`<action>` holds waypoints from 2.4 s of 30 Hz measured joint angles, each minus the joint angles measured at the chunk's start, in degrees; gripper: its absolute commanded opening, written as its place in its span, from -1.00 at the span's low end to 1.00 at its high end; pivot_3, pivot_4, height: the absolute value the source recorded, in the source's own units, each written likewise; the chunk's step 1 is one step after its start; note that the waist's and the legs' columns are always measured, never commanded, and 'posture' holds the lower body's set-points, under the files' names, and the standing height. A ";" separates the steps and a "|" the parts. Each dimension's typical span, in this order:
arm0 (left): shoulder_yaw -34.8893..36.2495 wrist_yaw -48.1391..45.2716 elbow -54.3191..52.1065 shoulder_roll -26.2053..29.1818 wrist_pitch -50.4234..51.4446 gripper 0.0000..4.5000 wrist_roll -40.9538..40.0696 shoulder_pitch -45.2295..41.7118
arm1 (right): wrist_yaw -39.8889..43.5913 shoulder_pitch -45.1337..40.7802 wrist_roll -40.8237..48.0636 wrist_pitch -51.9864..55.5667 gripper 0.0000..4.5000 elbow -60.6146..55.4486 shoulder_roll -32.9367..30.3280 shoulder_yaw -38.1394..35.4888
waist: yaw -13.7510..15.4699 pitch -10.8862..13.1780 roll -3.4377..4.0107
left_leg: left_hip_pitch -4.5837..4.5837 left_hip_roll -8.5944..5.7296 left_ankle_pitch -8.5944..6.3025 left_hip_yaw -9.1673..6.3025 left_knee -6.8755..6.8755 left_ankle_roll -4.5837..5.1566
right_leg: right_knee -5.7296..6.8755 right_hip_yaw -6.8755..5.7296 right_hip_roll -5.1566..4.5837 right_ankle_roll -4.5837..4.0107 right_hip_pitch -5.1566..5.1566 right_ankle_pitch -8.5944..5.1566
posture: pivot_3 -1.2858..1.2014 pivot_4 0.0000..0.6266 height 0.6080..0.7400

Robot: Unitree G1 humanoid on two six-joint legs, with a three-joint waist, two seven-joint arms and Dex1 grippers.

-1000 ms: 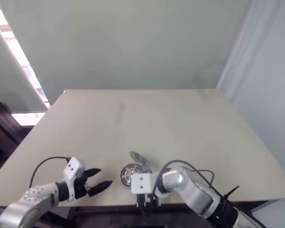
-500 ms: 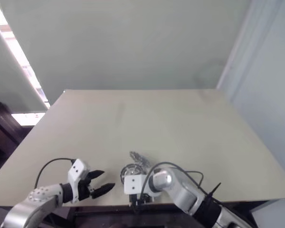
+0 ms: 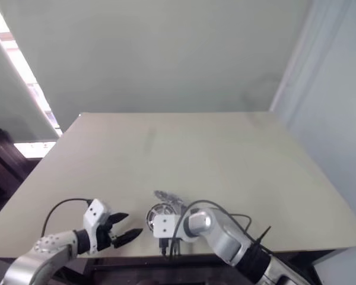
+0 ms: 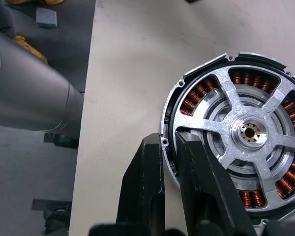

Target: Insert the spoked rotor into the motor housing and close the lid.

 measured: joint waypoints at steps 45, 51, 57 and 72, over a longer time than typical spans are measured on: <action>-1.80 -1.47 7.59 -4.63 -15.21 1.00 8.88 0.59 | -21.22 -3.26 10.44 39.03 0.82 -3.94 14.83 -4.91 | -0.84 -0.01 0.04 | -0.81 -0.05 0.21 -0.01 0.28 -0.13 | 0.66 0.00 0.00 -0.06 -0.91 0.08 | 0.03 -1.00 1.00; -1.65 -1.81 7.59 -5.72 -14.99 1.00 8.01 0.54 | -23.04 -5.13 10.49 38.90 0.98 -7.28 13.43 -6.68 | -0.86 -0.03 0.01 | -0.81 -0.05 0.21 -0.03 0.32 -0.13 | 0.68 0.00 0.00 -0.05 -0.91 0.10 | 0.03 -1.00 1.00; -1.46 0.04 7.73 -6.65 -15.10 1.00 8.21 -0.24 | -23.42 -5.24 11.48 38.93 0.98 -9.28 11.82 -7.45 | -0.95 -0.03 0.01 | -0.91 -0.04 0.21 -0.04 0.22 -0.12 | 0.67 0.01 0.01 -0.07 -0.98 0.11 | 0.03 -1.00 1.00; 1.39 -0.91 7.92 -6.92 -13.32 -0.68 4.96 0.11 | -15.64 -2.61 11.82 19.65 1.00 -12.83 -6.47 -3.04 | -0.95 -0.04 -0.01 | -0.90 -0.05 0.21 -0.01 0.26 -0.11 | 0.64 0.00 0.00 -0.04 -0.92 0.10 | 0.03 -1.00 1.00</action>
